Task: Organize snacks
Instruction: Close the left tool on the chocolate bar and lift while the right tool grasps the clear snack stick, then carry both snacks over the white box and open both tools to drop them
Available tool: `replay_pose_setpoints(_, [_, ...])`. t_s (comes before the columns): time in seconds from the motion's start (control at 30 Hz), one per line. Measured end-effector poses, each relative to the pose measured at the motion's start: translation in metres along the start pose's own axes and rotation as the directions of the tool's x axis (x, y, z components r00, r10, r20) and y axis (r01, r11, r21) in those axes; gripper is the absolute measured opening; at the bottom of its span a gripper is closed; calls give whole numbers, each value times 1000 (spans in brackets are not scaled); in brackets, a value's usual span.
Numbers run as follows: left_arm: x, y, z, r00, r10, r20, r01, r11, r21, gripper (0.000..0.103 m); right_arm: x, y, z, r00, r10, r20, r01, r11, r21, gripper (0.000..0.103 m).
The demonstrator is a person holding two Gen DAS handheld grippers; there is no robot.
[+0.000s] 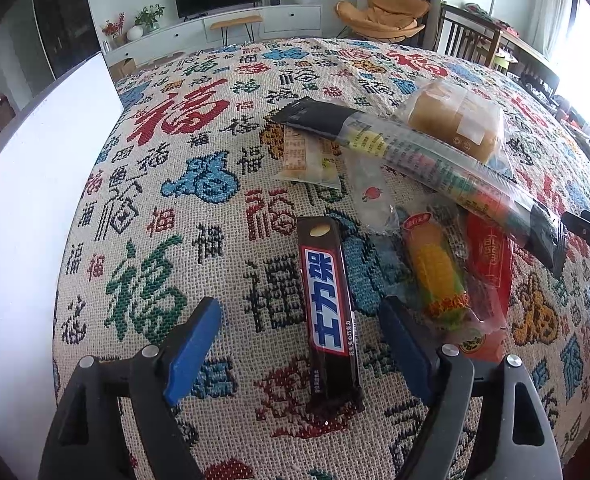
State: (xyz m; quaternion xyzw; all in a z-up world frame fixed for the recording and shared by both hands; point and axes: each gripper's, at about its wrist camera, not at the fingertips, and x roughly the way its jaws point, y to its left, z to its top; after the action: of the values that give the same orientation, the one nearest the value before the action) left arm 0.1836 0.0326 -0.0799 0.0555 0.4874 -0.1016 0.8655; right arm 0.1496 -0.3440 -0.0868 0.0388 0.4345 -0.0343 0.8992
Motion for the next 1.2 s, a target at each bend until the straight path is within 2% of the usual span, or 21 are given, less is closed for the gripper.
replay_pose_setpoints(0.17, [-1,0,-1,1000,-7,1,7,1000,7,78,0,0,0,1000,0,0,0,1000,0,84])
replay_pose_setpoints(0.27, [-7,-6,-3,999,-23,25,23,999,35,50,0,0,0,1000,1,0,-1,1000,1,84])
replay_pose_setpoints(0.3, [-9,-8,-4,999,-37,28,36,998,42,30,0,0,0,1000,2,1,-2,1000,1,84])
replay_pose_setpoints(0.33, [-10,-9,-4,999,-40,28,39,998,44,17,0,0,0,1000,2,1,-2,1000,2,84])
replay_pose_setpoints(0.47, [-19,-6,-13,996,-80,36,81,997,-15,17,0,0,0,1000,6,2,-6,1000,4,84])
replay_pose_setpoints(0.6, [-36,0,-35,992,-101,76,106,992,-68,17,-1,-1,0,1000,13,8,-14,1000,9,83])
replay_pose_setpoints(0.67, [-46,4,-45,989,-114,96,122,989,-88,17,-9,1,-1,999,14,51,-15,1000,7,82])
replay_pose_setpoints(0.7, [-50,6,-48,988,-115,105,124,988,-90,17,-16,4,-1,995,57,81,-58,998,-2,83])
replay_pose_setpoints(0.73, [-55,8,-51,986,-113,119,124,988,-87,17,-22,12,4,987,138,80,-137,990,-15,83])
replay_pose_setpoints(0.83, [-68,15,-56,980,-126,154,143,984,-105,17,-39,61,35,946,322,29,-318,943,-103,83])
replay_pose_setpoints(0.9, [-74,22,-60,976,-139,169,161,978,-129,17,-39,105,59,909,412,-58,-416,889,-191,82])
replay_pose_setpoints(0.93, [-77,25,-62,975,-139,174,164,977,-136,17,-34,128,70,900,421,-112,-436,871,-227,80])
replay_pose_setpoints(1.0, [-83,31,-69,974,-135,185,163,975,-151,17,-19,168,86,896,404,-185,-443,845,-300,80])
replay_pose_setpoints(1.07, [-88,37,-76,971,-134,196,168,971,-169,17,8,204,91,911,287,-295,-389,837,-385,79])
replay_pose_setpoints(1.13, [-91,43,-83,970,-137,203,175,967,-184,17,26,228,90,913,201,-354,-352,827,-438,60])
replay_pose_setpoints(1.17, [-91,46,-85,969,-138,203,177,966,-188,17,33,235,88,912,166,-376,-340,820,-461,41])
replay_pose_setpoints(1.2, [-90,48,-87,969,-140,203,180,965,-191,17,39,241,85,911,126,-392,-319,818,-478,33])
